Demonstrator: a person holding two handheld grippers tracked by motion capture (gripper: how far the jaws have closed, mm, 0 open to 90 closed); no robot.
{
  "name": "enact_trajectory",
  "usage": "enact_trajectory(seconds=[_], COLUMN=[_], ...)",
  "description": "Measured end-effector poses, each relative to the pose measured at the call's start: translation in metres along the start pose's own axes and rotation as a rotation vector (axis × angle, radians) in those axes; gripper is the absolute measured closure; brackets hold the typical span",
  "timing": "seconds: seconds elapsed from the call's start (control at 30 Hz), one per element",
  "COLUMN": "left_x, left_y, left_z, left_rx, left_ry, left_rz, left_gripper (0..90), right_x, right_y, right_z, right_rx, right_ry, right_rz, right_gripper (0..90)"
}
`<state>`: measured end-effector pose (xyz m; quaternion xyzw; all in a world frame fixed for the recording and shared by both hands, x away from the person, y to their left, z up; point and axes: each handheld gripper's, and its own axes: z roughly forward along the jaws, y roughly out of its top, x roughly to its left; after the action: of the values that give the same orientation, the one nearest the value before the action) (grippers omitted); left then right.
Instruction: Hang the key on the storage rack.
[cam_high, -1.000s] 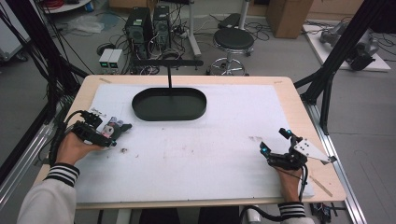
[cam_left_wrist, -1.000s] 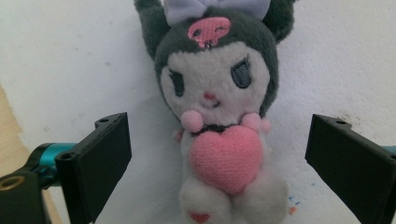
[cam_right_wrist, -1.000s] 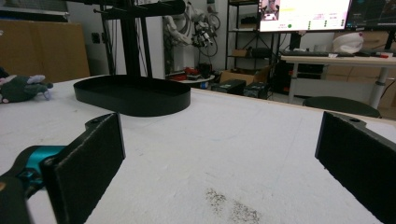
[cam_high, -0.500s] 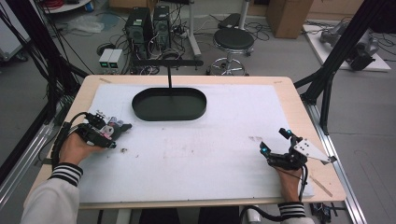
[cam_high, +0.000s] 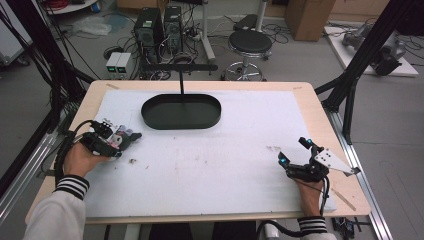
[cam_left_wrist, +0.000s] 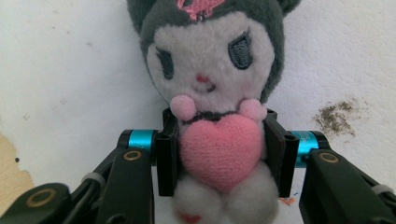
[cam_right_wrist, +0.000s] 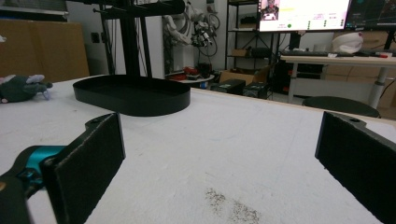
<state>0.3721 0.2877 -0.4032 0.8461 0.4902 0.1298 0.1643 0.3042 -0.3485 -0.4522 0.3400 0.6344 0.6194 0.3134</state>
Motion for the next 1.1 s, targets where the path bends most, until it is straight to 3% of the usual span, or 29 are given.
enact_trajectory(seconds=[0.3,0.47,0.57,0.73,1.1], left_x=[0.001,0.002,0.002,0.002,0.001], left_y=[0.000,0.002,0.008,0.018,0.042], left_z=[-0.005,-0.014,-0.021,-0.035,-0.056], left_rx=[-0.035,-0.096,-0.118,-0.185,-0.264], left_ry=[0.011,0.023,0.041,0.032,0.045], left_rz=[0.003,-0.002,0.012,0.008,0.024], left_gripper=[57.3,57.3,57.3,57.2,57.1], right_x=[0.000,0.000,0.000,0.000,0.000], right_y=[0.000,0.000,0.000,0.000,0.000], right_z=[0.000,0.000,0.000,0.000,0.000], right_rx=[-0.002,-0.004,-0.003,-0.003,-0.001], right_ry=[0.000,-0.001,0.000,-0.001,-0.002], right_rz=[0.001,0.000,0.000,0.000,-0.001], right_gripper=[0.5,0.5,0.5,0.5,0.5])
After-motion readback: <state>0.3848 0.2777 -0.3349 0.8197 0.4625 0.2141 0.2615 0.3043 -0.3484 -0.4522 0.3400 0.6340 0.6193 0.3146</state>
